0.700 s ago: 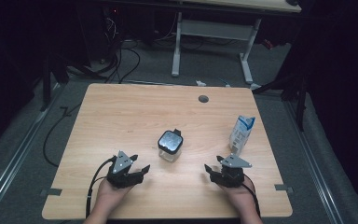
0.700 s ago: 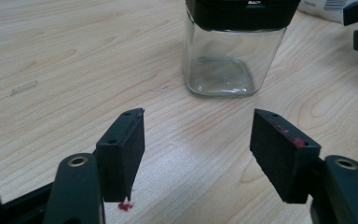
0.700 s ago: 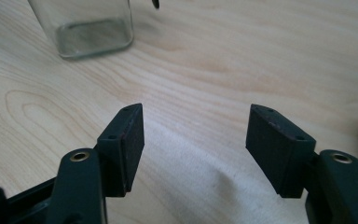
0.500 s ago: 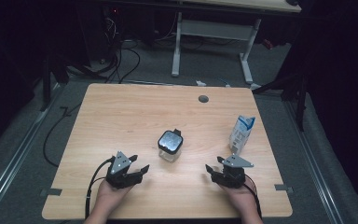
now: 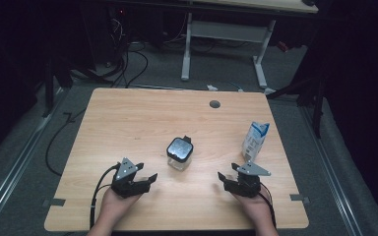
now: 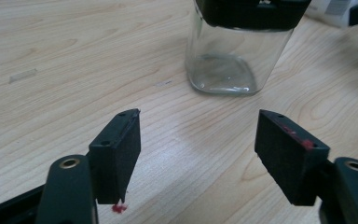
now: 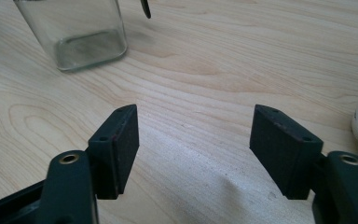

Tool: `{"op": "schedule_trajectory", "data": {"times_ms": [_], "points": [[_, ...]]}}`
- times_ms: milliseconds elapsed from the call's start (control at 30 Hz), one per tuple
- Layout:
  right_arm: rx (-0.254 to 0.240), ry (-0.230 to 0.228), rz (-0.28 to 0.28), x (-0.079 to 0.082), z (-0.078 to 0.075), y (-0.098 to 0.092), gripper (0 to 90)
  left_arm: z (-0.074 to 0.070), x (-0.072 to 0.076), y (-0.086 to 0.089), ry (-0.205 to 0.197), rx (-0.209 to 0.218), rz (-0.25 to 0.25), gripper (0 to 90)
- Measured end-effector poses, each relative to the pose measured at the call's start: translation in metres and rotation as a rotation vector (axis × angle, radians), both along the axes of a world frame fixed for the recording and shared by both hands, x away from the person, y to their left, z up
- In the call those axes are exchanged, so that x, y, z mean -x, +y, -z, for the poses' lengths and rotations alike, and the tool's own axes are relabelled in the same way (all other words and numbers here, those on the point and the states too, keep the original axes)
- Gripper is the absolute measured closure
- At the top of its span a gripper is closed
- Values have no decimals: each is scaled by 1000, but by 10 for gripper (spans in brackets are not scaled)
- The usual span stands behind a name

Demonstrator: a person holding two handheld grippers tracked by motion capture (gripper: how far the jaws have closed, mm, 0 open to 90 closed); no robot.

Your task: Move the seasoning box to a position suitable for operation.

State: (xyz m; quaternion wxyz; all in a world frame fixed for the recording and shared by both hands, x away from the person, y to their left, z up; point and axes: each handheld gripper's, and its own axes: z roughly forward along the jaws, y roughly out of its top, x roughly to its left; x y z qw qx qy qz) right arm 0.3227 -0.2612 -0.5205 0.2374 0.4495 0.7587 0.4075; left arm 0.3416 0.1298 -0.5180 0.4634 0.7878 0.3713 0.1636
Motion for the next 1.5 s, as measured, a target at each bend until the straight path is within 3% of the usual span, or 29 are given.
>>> {"op": "schedule_trajectory", "data": {"times_ms": [167,400,633,867,933,1100,1233,1333,1367,1500], "points": [[-17,2,9,-2,-1,-3,284,0,0,-4,-2,-35,1,307],[-39,24,38,-6,1,-1,238,2,-2,-4,17,-27,-8,337],[-41,25,43,-7,1,-1,238,1,0,-9,-9,-74,-7,373],[-26,32,21,-6,2,2,239,4,-2,-6,-9,-56,-23,437],[-28,16,-12,-3,1,3,241,3,-1,-5,-19,-36,-36,442],[-34,-4,-35,-1,0,4,246,2,-2,-6,-25,-48,-29,480],[-27,-5,-35,-1,-1,5,285,1,-6,-6,-25,-13,-40,526],[-24,-4,-35,-1,0,6,300,2,-9,-8,-21,-17,-39,541],[-21,-2,-36,-1,0,6,304,2,-12,-12,-28,-37,-42,541],[-22,6,-37,0,0,7,315,5,-19,-18,-33,-42,-67,613]]}}
